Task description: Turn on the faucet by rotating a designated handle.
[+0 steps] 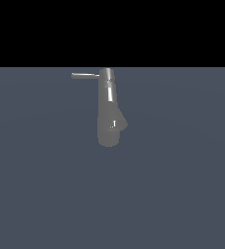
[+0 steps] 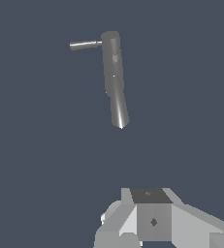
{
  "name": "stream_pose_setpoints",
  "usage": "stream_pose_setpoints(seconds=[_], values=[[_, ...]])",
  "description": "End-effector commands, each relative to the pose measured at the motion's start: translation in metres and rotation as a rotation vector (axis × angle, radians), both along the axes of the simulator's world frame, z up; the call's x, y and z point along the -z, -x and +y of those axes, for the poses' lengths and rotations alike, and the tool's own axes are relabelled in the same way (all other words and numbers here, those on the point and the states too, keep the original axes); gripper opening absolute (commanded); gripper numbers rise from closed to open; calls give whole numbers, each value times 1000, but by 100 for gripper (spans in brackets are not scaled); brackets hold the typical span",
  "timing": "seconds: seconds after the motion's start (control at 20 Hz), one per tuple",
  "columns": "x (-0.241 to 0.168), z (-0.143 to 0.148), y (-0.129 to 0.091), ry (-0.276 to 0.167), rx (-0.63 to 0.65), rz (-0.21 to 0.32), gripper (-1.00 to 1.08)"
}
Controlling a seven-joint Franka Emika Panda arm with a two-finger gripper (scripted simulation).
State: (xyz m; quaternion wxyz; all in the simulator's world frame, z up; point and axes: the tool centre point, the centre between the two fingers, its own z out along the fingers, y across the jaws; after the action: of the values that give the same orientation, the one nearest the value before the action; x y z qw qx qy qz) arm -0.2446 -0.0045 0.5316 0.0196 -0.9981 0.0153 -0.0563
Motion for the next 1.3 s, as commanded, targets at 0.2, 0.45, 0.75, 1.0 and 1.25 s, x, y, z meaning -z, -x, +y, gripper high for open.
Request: stream_pose_setpoints(seconds=[0.2, 0.45, 0.75, 1.0, 1.25], values=[[0, 1, -10, 0, 37, 6, -100], [1, 3, -27, 1, 98, 15, -100], [6, 8, -58, 2, 205, 31, -100], [13, 14, -91, 5, 315, 45, -100], [24, 21, -123, 7, 423, 58, -100]])
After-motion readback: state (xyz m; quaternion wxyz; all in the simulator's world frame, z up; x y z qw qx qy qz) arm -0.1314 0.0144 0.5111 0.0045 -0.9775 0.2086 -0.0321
